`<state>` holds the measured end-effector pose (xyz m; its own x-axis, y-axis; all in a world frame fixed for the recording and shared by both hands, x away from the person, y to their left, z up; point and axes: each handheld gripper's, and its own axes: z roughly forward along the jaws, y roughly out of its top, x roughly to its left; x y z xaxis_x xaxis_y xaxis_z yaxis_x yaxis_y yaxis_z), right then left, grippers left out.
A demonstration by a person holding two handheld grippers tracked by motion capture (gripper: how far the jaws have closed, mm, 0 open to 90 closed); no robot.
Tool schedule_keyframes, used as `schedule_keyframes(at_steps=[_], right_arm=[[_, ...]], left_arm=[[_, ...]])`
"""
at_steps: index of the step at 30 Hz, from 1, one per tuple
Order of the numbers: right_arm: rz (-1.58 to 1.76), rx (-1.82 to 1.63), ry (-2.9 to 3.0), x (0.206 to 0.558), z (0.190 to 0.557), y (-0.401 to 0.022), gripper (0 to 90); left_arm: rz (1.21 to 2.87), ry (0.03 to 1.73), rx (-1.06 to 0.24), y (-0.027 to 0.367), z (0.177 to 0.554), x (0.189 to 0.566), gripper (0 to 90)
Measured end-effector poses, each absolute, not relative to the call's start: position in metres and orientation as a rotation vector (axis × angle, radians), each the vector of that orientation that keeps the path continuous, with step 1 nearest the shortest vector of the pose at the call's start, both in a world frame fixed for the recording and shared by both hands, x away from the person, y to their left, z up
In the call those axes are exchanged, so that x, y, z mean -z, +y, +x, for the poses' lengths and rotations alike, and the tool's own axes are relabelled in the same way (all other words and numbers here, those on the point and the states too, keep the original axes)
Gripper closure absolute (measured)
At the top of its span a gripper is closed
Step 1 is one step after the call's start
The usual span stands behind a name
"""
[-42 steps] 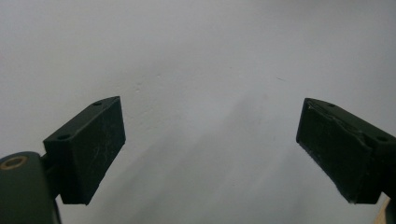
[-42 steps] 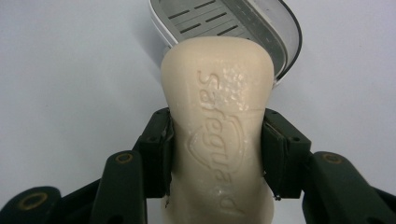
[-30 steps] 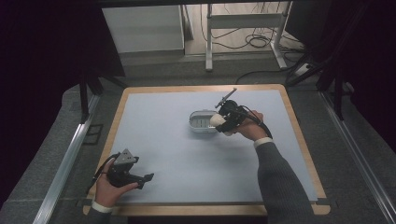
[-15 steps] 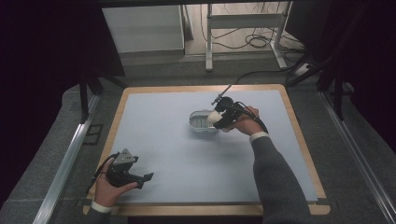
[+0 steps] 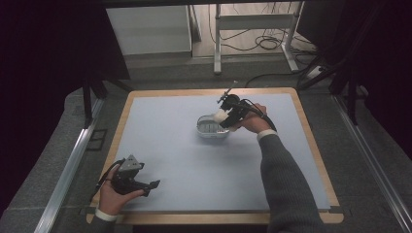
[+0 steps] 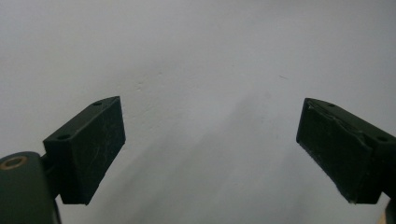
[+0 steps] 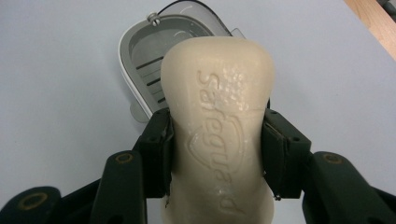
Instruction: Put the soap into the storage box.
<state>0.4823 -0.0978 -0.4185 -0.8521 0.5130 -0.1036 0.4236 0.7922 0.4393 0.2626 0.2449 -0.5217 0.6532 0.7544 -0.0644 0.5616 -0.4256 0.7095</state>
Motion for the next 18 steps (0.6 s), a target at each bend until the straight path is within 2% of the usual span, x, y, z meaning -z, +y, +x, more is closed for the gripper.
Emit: schedule_keyframes(at_steps=[18], right_arm=[[0.61,-0.552,2.805,0.424,0.499,-0.075,49.7]], left_arm=[[2.162,1.012,-0.351,0.246,0.263,0.522,8.4]])
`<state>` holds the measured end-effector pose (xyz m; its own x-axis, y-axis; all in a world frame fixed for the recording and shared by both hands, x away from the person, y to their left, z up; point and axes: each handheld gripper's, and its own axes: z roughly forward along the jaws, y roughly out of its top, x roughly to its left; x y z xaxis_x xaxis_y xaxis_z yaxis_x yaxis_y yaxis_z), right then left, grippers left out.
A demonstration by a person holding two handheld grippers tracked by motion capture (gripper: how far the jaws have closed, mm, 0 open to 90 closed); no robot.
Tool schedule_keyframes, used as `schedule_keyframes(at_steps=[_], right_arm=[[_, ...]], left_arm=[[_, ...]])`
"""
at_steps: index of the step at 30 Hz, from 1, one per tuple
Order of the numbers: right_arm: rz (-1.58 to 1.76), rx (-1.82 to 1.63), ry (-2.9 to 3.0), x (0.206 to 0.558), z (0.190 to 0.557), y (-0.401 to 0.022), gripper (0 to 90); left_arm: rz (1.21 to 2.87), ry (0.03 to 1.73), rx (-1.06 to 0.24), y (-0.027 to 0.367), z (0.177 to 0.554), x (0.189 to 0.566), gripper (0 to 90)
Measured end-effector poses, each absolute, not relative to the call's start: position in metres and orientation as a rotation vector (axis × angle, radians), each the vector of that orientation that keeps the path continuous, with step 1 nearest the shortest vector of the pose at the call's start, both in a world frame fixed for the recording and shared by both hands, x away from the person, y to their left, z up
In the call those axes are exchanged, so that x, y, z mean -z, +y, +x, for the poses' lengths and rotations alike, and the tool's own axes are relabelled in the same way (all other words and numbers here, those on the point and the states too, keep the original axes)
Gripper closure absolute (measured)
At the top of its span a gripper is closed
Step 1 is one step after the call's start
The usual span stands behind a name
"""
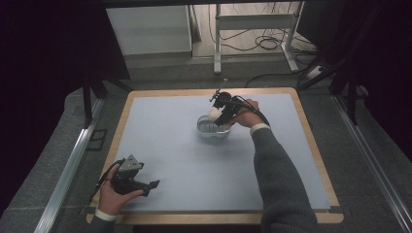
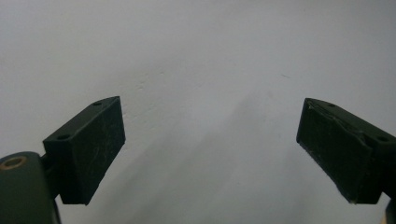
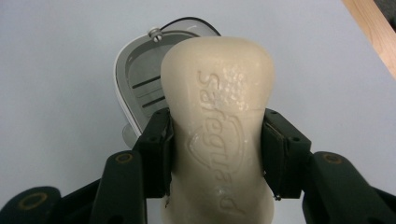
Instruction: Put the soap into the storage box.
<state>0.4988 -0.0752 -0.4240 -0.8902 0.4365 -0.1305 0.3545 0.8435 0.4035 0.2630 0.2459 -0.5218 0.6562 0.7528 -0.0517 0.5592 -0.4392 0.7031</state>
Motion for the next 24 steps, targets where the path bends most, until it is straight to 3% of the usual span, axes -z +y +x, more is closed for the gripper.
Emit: schedule_keyframes(at_steps=[24], right_arm=[[0.466,-0.473,2.84,0.452,0.499,-0.047,48.5]], left_arm=[[2.173,1.007,-0.354,0.246,0.263,0.523,8.1]])
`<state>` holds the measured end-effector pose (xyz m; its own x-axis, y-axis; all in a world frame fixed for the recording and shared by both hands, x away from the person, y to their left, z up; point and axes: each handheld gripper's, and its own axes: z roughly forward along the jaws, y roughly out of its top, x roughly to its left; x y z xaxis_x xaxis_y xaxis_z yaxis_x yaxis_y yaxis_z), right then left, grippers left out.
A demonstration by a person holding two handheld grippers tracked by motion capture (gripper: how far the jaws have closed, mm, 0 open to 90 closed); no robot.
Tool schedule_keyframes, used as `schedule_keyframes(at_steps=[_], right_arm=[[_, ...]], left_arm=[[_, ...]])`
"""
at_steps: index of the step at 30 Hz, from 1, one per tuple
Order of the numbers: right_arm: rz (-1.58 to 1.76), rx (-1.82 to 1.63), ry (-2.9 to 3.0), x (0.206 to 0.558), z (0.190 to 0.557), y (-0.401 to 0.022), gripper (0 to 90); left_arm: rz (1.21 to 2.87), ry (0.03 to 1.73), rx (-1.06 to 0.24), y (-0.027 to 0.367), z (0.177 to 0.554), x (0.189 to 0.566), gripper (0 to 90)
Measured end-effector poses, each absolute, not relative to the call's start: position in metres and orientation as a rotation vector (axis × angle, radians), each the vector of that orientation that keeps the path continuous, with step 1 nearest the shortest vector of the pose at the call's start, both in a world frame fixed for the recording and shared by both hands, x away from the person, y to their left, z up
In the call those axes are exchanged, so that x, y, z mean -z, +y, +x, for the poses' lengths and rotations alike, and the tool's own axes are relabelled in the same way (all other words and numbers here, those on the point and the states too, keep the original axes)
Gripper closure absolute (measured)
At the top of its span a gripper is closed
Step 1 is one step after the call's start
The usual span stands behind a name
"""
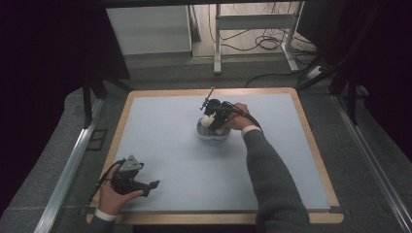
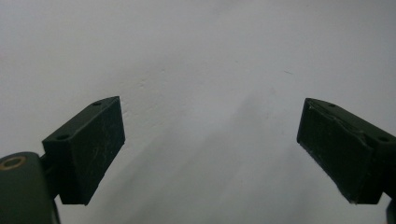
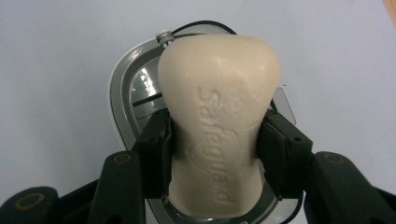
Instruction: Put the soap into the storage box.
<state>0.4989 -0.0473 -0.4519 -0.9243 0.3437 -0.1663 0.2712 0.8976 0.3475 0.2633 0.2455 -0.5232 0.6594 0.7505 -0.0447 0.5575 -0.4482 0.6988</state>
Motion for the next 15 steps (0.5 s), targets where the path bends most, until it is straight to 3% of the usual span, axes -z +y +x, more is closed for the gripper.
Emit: schedule_keyframes(at_steps=[15], right_arm=[[0.631,-0.692,2.767,0.439,0.493,-0.063,40.4]], left_arm=[[2.184,1.004,-0.352,0.243,0.264,0.525,8.1]])
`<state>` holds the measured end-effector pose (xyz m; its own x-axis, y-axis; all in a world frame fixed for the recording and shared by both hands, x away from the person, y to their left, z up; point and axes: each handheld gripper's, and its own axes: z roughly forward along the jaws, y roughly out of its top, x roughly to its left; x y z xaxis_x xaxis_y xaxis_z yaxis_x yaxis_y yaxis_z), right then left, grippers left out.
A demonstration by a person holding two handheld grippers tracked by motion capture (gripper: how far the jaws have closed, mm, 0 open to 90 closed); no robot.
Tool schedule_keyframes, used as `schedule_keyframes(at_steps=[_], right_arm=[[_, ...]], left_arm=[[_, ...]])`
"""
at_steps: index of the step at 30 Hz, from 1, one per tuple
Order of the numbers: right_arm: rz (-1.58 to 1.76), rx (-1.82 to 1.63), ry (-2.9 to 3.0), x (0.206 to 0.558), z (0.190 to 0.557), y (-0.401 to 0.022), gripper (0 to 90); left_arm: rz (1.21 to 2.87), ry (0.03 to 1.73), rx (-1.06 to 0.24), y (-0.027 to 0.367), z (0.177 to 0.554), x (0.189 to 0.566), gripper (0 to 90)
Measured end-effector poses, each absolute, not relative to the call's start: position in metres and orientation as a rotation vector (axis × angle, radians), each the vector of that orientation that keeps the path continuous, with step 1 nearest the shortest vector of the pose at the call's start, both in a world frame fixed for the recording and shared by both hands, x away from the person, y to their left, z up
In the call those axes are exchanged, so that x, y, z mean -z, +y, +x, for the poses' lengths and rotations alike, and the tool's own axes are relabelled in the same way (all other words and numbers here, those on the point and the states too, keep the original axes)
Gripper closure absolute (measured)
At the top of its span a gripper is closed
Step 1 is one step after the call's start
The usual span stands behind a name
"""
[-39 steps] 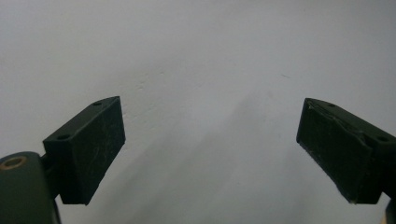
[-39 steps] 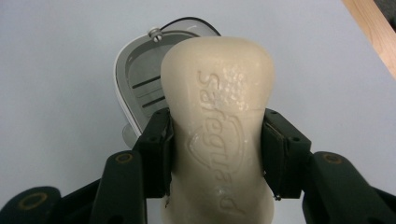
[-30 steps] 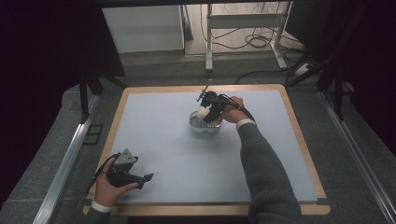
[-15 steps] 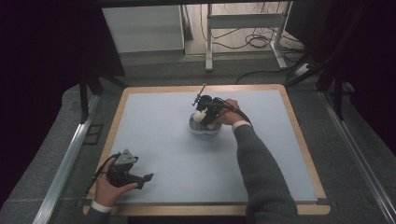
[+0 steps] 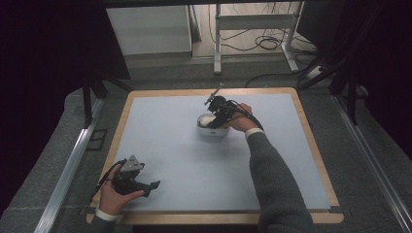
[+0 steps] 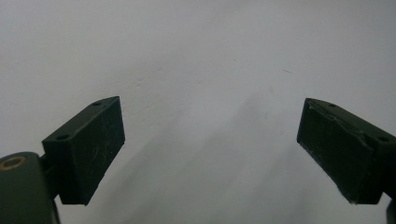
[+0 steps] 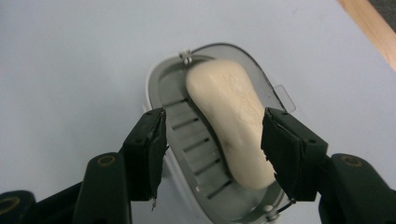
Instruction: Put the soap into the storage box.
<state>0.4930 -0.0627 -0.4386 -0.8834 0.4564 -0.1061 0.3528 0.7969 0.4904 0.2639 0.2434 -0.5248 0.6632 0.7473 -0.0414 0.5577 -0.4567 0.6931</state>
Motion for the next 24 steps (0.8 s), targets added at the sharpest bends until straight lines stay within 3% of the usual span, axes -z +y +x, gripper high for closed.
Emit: schedule_keyframes(at_steps=[15,24], right_arm=[[0.783,-0.827,2.648,0.432,0.458,-0.104,35.3],[0.855,-0.895,2.553,0.448,0.414,-0.152,32.7]], left_arm=[[2.17,1.005,-0.352,0.244,0.263,0.524,8.1],[2.174,1.007,-0.353,0.243,0.263,0.525,8.2]])
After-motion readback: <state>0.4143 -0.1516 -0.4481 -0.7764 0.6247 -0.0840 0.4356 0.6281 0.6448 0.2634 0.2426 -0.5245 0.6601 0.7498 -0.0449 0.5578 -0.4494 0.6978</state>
